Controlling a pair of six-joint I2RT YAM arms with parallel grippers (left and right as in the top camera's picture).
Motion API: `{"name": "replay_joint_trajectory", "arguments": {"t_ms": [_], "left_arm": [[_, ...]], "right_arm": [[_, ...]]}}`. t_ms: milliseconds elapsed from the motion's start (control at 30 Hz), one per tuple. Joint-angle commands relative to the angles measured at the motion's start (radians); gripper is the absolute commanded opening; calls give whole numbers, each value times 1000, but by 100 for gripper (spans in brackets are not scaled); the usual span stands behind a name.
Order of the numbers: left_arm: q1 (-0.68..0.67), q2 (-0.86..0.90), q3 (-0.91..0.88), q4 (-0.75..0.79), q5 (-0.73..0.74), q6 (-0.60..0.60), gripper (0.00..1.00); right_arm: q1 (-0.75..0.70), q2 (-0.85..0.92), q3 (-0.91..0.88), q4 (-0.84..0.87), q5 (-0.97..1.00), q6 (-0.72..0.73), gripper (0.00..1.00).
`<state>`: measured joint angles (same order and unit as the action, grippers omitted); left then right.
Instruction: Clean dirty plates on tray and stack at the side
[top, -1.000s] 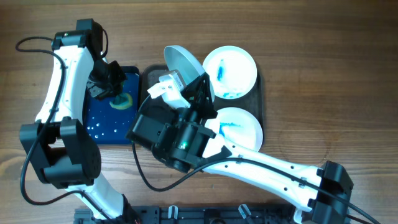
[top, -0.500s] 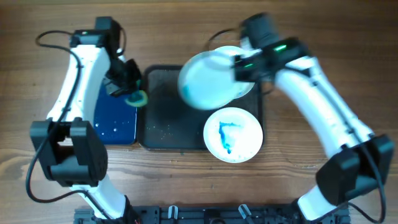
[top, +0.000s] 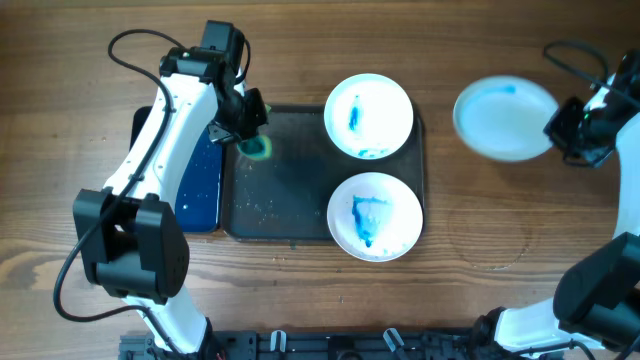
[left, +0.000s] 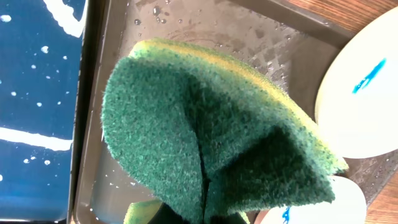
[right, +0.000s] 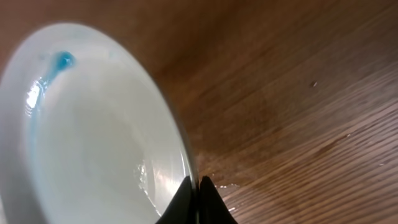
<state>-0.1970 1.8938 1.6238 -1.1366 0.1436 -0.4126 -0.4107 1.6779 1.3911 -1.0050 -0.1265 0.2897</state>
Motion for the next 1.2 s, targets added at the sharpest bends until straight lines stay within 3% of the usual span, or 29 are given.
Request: {"name": "replay_joint_trajectory", "arguments": {"t_ms": [0,300,367,433,633,733,800,933,1167], "left_arm": [[-11,-32,16,16,-6,1,4],[-21,-32,16,23,-6,1,4],[-21,-32,16,23,-6,1,4],[-21,-32,16,23,-6,1,4],[-21,-32,16,19,-6,2,4],[-21,-32,16,14,-6,2,4],[-21,-32,16,7,-6,14,4],[-21,-32,16,-3,-6,16,4],[-21,-32,16,0,-6,37,4]], "right_arm": [[2,-10,-157,85,-4,11,4],[10,-9,-442,402,-5,69,5],[21,-8,-449,406,-12,53,10],[30,-10,-431,362,-81,6,22],[38,-28,-146,24,-132,-46,25],[69,-31,-49,-91,-298,-161,24],[108,-32,-55,-144,-408,-232,24],[243,-32,-116,-214,-358,-241,24],[460,-32,-288,-152,-175,-114,22]]}}
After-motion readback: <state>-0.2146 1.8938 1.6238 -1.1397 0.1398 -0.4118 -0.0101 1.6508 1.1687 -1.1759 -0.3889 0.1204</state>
